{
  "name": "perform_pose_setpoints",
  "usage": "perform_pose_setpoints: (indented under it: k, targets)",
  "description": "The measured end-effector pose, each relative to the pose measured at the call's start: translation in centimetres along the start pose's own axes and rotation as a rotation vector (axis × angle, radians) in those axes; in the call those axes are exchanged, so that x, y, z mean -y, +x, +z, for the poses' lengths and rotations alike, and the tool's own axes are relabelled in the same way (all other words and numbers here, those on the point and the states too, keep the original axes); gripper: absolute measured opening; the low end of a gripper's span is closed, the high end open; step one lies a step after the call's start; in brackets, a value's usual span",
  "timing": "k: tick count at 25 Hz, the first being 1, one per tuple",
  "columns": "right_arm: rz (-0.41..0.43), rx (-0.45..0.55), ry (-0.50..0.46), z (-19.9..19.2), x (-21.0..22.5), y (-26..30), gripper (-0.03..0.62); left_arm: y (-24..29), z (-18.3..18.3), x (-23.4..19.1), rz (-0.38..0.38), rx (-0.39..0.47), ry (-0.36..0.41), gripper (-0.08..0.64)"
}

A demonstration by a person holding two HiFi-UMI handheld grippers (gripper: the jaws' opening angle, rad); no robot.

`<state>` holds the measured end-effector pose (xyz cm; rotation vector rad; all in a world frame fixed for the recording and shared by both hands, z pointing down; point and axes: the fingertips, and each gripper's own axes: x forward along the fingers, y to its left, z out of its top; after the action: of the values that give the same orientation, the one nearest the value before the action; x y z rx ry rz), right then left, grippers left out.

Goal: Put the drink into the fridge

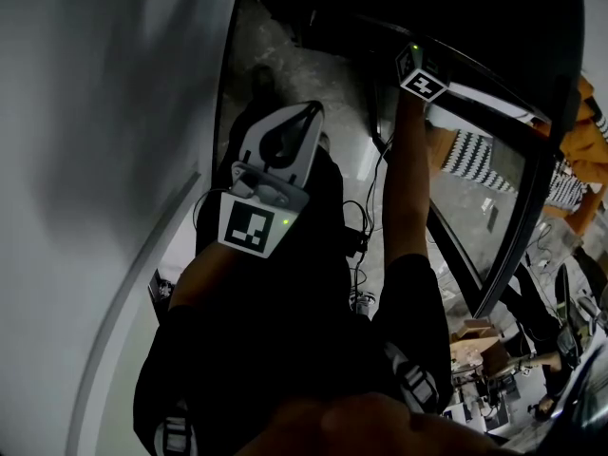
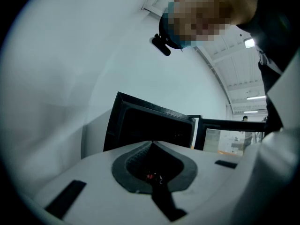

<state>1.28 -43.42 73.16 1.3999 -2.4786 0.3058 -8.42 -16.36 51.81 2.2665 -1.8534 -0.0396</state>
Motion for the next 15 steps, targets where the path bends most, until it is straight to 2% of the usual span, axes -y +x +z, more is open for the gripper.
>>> perform_pose_setpoints:
  k: [5, 12, 15]
  targets:
    - [-0.004, -0.018, 0.035, -1.6, 0.6, -0.4, 0.184, -0.1, 0.2, 0.6, -0.002, 0.001, -0.008, 0.005]
    - [0.01, -0.007, 0.034, -0.8, 0.0, -2.3, 0.184, -1.1, 0.8, 1.7, -0.003, -0.001, -0.002, 0.005]
    - [0.029, -0.016, 0.05, -1.0, -1.0, -3.7, 0.149, -1.9, 0.9, 2.0, 0.007, -0.006, -0.005, 0.005]
